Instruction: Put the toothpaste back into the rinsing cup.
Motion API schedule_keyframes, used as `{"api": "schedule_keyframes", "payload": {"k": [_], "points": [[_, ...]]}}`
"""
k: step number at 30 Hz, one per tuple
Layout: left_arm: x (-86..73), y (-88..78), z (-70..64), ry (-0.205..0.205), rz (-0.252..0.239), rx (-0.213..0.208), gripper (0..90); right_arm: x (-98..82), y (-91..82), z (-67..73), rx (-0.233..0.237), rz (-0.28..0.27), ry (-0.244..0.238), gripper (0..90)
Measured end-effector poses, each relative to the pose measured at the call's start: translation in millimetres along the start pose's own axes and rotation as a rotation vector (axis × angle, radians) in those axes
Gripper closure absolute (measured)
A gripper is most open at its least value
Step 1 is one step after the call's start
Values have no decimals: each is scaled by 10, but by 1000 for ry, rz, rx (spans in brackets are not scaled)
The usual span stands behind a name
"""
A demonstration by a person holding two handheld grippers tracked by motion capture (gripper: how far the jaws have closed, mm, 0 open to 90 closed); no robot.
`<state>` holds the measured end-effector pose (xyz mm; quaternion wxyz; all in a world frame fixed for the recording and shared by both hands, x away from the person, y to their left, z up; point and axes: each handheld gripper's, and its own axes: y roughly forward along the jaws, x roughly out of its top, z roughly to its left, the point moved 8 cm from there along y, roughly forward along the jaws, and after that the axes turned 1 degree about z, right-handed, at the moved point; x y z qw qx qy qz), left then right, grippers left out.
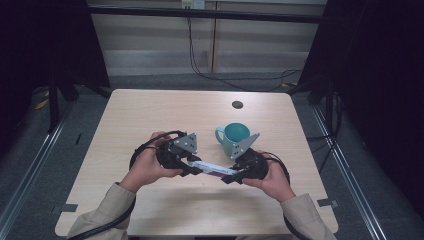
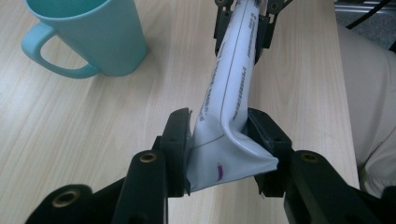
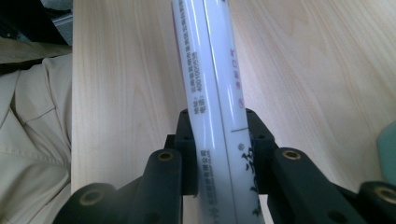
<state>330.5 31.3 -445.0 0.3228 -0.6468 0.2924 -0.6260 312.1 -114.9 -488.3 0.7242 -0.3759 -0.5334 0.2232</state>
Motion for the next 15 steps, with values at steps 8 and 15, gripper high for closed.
{"api": "schedule_keyframes", "payload": {"k": [8, 15], "points": [[53, 7, 51, -11, -52, 26, 570, 19, -46, -10, -1, -13, 3, 729], [64, 107, -36, 11, -28, -49, 626, 123, -27, 57, -3, -12, -35, 728]]}}
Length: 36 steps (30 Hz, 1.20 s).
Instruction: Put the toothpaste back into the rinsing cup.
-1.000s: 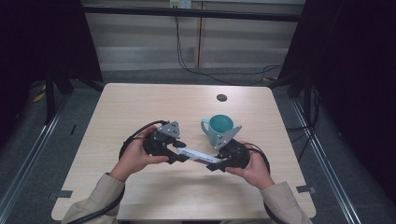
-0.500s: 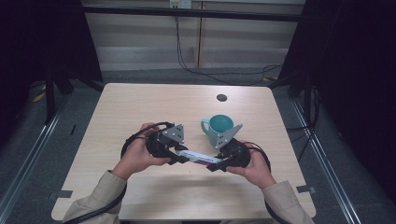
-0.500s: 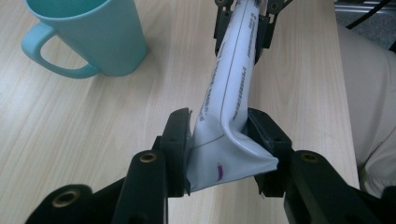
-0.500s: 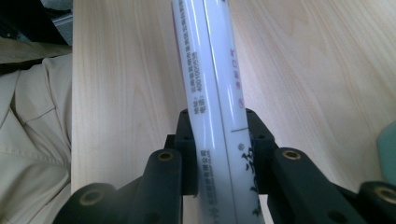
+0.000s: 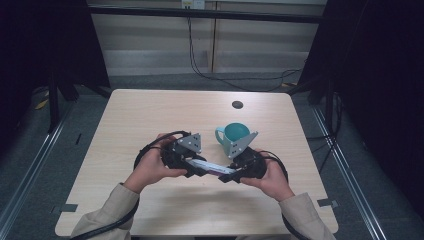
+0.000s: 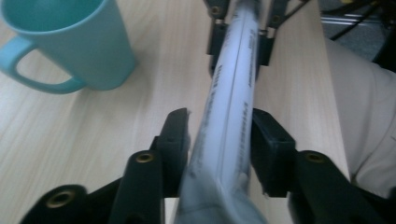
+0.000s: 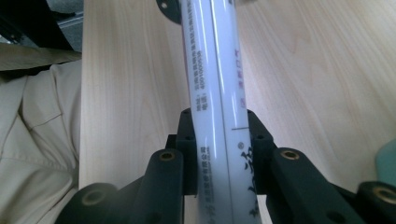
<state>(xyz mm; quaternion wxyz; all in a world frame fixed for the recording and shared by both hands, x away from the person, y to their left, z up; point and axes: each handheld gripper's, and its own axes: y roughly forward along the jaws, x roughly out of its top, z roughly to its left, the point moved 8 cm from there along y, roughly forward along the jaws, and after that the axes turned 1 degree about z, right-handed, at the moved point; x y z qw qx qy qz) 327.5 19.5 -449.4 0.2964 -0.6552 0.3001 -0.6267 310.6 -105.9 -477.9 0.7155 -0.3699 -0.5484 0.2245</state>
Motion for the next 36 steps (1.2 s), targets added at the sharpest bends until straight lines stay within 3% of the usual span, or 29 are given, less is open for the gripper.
{"api": "schedule_keyframes", "payload": {"k": [4, 6, 12, 15, 23, 30, 32, 36], "points": [[1, -15, -32, -12, -20, -22, 684, 0, -2, 4, -1, 6, -16, 721], [8, -23, -29, -7, -32, -15, 700, 1, -7, 1, 2, -2, -10, 711], [16, -17, -41, -24, -24, -19, 723, -12, 9, -15, -8, -16, -12, 671], [24, -17, -33, -35, -32, -13, 728, 15, 16, -3, -26, -26, -10, 568], [27, -15, -36, -41, -9, -9, 731, 76, -27, -19, -46, -41, -9, 471], [48, 7, -34, -46, -4, -8, 731, 151, -67, -7, -68, -29, -33, 464], [40, 0, -29, -39, 14, -9, 731, 176, -69, -6, -65, -27, -44, 473], [42, 8, -24, -44, 4, -4, 731, 202, -89, -2, -65, -2, -54, 512]]}}
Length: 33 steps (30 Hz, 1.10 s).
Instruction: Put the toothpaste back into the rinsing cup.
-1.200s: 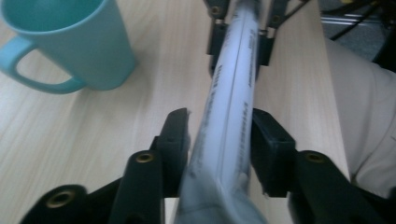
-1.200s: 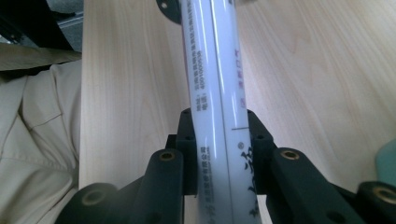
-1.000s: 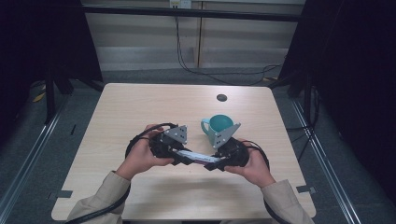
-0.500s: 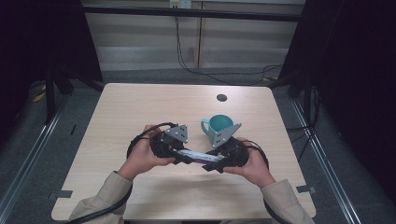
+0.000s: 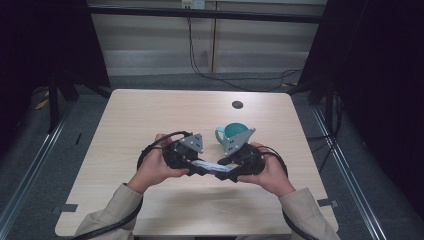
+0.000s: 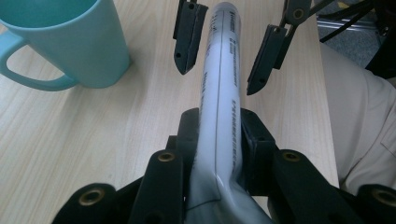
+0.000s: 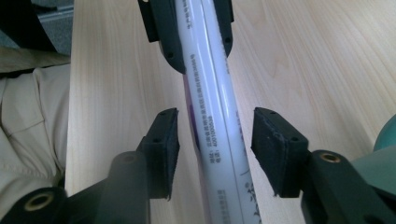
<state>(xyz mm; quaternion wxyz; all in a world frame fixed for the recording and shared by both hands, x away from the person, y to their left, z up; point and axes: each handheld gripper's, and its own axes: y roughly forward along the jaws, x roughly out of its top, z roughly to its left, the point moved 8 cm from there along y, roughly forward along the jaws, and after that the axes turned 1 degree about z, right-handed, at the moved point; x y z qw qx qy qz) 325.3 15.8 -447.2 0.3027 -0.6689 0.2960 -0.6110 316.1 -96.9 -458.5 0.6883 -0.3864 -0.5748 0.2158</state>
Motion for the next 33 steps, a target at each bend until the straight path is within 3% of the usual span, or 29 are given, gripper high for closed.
{"api": "schedule_keyframes", "payload": {"k": [13, 24, 27, 29, 33], "points": [[27, 17, -14, 12, 9, -2, 730, 14, 21, -8, 15, 95, -13, 594], [50, -3, -18, 26, 8, -1, 728, 31, 81, 17, 26, 107, -30, 676], [57, -11, -35, 33, 4, -10, 719, 22, 89, 54, 47, 119, -25, 717], [58, -23, -26, 32, -7, -18, 710, 29, 85, 45, 28, 107, -25, 730], [56, -38, -35, 20, -20, -39, 685, 28, 72, 67, 37, 98, -28, 742]]}}
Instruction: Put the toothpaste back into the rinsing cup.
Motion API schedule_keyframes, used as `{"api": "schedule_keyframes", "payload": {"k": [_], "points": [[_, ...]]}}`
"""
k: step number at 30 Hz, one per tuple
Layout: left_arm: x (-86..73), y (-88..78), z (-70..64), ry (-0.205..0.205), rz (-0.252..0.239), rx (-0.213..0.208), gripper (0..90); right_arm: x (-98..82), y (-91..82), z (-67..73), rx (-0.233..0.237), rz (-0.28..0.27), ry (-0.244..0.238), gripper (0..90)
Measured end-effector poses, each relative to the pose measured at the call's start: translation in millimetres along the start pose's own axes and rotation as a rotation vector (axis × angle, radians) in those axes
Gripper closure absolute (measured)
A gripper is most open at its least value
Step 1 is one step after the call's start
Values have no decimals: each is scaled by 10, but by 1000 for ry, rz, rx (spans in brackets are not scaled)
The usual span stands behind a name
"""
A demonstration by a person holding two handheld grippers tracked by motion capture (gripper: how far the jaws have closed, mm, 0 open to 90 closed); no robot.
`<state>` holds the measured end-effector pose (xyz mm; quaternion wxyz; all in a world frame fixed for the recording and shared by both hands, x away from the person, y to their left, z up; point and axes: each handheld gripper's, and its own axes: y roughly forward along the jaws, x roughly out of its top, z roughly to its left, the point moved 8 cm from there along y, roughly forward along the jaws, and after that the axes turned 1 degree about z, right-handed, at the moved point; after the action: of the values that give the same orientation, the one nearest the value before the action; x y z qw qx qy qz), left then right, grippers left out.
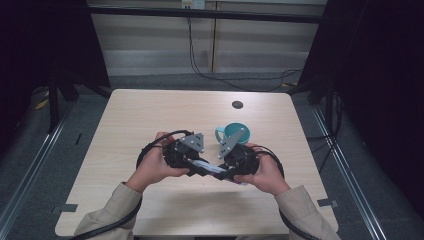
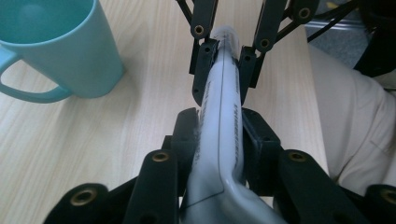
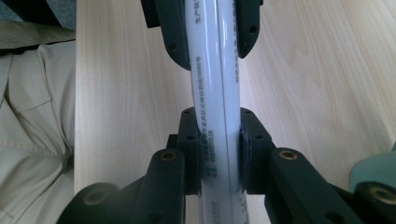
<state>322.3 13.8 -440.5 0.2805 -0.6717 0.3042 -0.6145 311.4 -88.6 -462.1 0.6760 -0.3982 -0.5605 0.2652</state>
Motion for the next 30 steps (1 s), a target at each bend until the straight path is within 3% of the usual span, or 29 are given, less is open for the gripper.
{"api": "schedule_keyframes", "payload": {"k": [1, 2, 4, 6, 12, 14, 19, 26, 30], "points": [[4, -12, 9, -11, -15, 7, 658, -2, -1, 5, 2, -1, -5, 745], [-18, -13, 10, -13, -11, 10, 551, -25, -8, 3, -9, 7, -4, 748], [-29, -19, 15, -24, -13, 6, 519, -35, -8, -2, -9, 7, -7, 748], [-46, -23, 38, -53, -36, 20, 369, -91, -32, -24, -16, -2, 13, 749], [-95, -131, 94, -83, -115, 35, 269, -189, -102, -40, -28, -24, 35, 750], [-118, -163, 74, -94, -138, 16, 254, -228, -123, -51, -35, -27, 36, 750], [-224, -162, 110, -123, -148, 32, 230, -314, -180, -64, -35, -58, 54, 750], [-418, -26, 166, -168, -113, 44, 220, -321, -243, -93, -35, -115, 84, 749], [-568, 48, 219, -193, -103, 79, 211, -310, -288, -136, -45, -156, 104, 749]]}}
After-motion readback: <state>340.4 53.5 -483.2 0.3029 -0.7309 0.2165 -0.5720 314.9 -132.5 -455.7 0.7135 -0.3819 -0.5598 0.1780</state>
